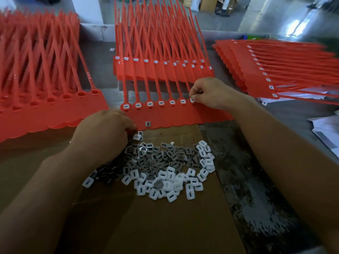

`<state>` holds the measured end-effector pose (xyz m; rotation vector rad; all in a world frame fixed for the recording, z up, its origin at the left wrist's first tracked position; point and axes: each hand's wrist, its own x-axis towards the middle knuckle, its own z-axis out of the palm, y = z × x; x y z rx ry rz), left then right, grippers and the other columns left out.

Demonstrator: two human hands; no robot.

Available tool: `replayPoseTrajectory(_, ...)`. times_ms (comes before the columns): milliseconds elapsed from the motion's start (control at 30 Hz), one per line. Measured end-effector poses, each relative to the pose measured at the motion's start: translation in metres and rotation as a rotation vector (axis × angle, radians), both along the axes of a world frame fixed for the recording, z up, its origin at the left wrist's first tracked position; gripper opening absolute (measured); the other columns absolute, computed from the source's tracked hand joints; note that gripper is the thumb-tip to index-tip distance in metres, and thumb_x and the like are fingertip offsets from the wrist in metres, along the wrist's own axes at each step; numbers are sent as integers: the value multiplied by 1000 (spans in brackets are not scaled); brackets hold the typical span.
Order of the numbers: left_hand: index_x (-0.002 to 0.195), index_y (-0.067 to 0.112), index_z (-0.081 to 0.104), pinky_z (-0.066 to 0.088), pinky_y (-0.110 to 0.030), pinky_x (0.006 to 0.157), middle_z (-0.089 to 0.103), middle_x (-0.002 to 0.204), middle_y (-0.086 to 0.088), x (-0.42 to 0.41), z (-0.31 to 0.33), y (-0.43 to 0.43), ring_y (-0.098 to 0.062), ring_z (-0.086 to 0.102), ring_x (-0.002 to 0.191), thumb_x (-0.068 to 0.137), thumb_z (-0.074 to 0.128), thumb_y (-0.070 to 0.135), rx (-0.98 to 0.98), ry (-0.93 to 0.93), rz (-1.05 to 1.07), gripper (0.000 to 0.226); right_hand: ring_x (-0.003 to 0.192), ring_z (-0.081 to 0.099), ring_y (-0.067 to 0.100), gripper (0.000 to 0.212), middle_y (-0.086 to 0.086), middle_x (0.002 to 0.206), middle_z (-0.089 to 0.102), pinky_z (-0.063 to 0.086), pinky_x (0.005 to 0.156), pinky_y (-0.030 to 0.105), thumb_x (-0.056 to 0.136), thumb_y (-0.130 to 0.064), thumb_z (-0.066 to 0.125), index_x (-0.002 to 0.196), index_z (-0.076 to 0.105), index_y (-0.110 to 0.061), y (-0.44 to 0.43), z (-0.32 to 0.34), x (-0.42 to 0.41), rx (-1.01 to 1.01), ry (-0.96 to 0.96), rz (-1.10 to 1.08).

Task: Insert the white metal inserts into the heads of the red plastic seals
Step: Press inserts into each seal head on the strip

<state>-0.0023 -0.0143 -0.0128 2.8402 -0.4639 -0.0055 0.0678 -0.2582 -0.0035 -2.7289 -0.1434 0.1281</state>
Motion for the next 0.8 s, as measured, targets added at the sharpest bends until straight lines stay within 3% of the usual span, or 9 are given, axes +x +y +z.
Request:
replayPoseTrajectory(133, 111, 25, 66, 46, -40, 92, 58, 124, 6, 1, -1, 1, -19, 54, 110, 84, 46, 1, 6, 9, 4, 41, 91, 50, 10, 12, -5, 93, 56, 35, 74, 23, 92, -11, 50, 83, 59, -13, 6, 1, 2, -128, 23, 24)
replayPoseTrajectory(267, 110, 25, 67, 46, -38, 91, 59, 123, 7, 1, -1, 2, -19, 54, 109, 84, 46, 3, 2, -2, 5, 40, 93, 55, 21, 22, 6, 94, 59, 39, 73, 26, 93, -10, 43, 87, 63, -3, 10, 4, 3, -240, 81, 65)
replayPoseTrajectory(400, 110, 25, 67, 46, -39, 91, 59, 122, 6, 1, -2, 1, -19, 55, 108, 84, 46, 2, 0, -1, 4, 40, 74, 47, 16, 24, 5, 75, 51, 35, 59, 24, 92, -9, 44, 70, 53, -8, 5, 4, 4, -120, 143, 19)
replayPoseTrajectory(533, 110, 25, 67, 46, -39, 90, 59, 122, 6, 0, -2, 1, -20, 54, 108, 85, 46, 3, 3, 1, 10, 39, 85, 56, 27, 20, 10, 85, 62, 34, 59, 18, 92, -10, 49, 80, 63, -1, 1, -1, -1, -15, 84, 0)
replayPoseTrajectory(667, 111, 26, 66, 46, -39, 91, 59, 123, 7, 1, -2, 1, -18, 54, 109, 85, 46, 4, 4, 3, 10, 39, 83, 50, 7, 14, -19, 77, 49, 33, 66, 18, 89, -13, 57, 76, 59, -17, -2, -9, -4, 51, -33, -20)
replayPoseTrajectory(800, 111, 26, 67, 46, -39, 91, 59, 123, 7, 0, -2, 1, -19, 54, 109, 85, 46, 3, 2, -2, 7, 40, 71, 45, 1, 10, -16, 75, 49, 31, 61, 15, 88, -12, 57, 83, 66, -10, -1, -12, -3, 42, -74, -25)
